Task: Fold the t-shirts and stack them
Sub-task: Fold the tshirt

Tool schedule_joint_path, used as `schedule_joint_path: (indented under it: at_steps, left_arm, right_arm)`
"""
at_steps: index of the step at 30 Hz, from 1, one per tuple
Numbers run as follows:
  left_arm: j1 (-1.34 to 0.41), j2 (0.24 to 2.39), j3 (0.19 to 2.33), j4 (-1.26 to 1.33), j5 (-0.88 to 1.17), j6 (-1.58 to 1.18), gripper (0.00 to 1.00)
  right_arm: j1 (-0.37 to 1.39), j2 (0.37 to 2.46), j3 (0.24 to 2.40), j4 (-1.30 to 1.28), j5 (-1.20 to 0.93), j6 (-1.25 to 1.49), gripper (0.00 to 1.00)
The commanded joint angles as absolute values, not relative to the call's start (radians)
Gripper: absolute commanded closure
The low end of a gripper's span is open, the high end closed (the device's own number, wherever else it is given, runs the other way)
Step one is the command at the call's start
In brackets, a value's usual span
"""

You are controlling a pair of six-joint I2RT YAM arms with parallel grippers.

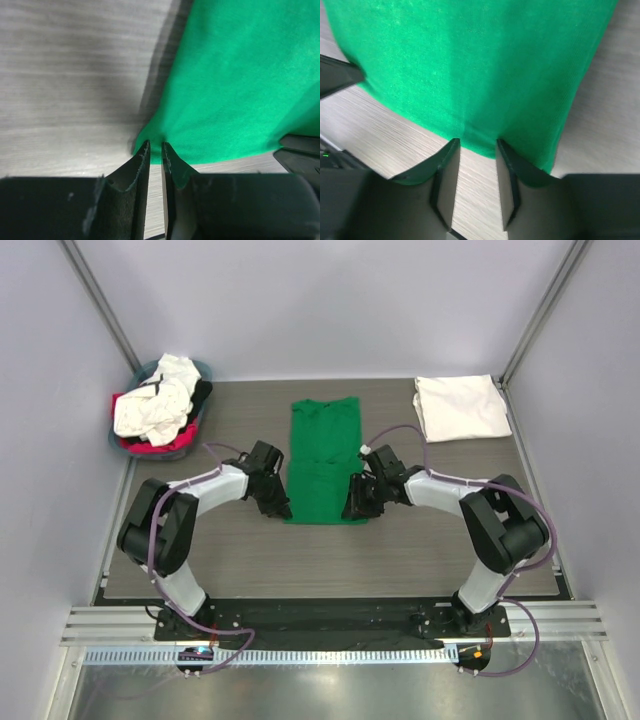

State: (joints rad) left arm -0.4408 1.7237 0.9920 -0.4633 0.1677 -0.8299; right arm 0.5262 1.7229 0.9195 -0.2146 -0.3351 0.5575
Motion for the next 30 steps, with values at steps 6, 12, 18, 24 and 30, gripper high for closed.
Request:
schedule_joint_path:
  at_steps: [6, 12, 18, 24, 30]
  left_arm:
    - [-0.451, 1.652, 0.943, -0.58, 0.026, -0.785, 0.84]
    - [-0.472, 1.521, 0.995, -0.666, 0.025, -0.801, 0.58]
    - [-0.48, 1.384, 0.973, -0.693, 0.035, -0.834, 0.31]
    - [-0.479, 1.321, 0.894, -0.628, 0.02, -0.842, 0.35]
    - [-0.465, 1.243, 0.786, -0.519, 0.014, -0.893, 0.39]
  right_arm:
    - [0.531, 1.579, 0.899, -0.609, -0.037, 0.42, 0.44]
    - [0.532, 1.418, 0.899, -0.703, 0.058, 0.423, 0.31]
    - [0.532, 1.364, 0.796, -0.551, -0.168, 0.494, 0.32]
    - [0.531, 1.416, 0.736, -0.321, -0.311, 0.603, 0.38]
    - [0.531, 1.531, 0.75, -0.201, -0.319, 0.64, 0.46]
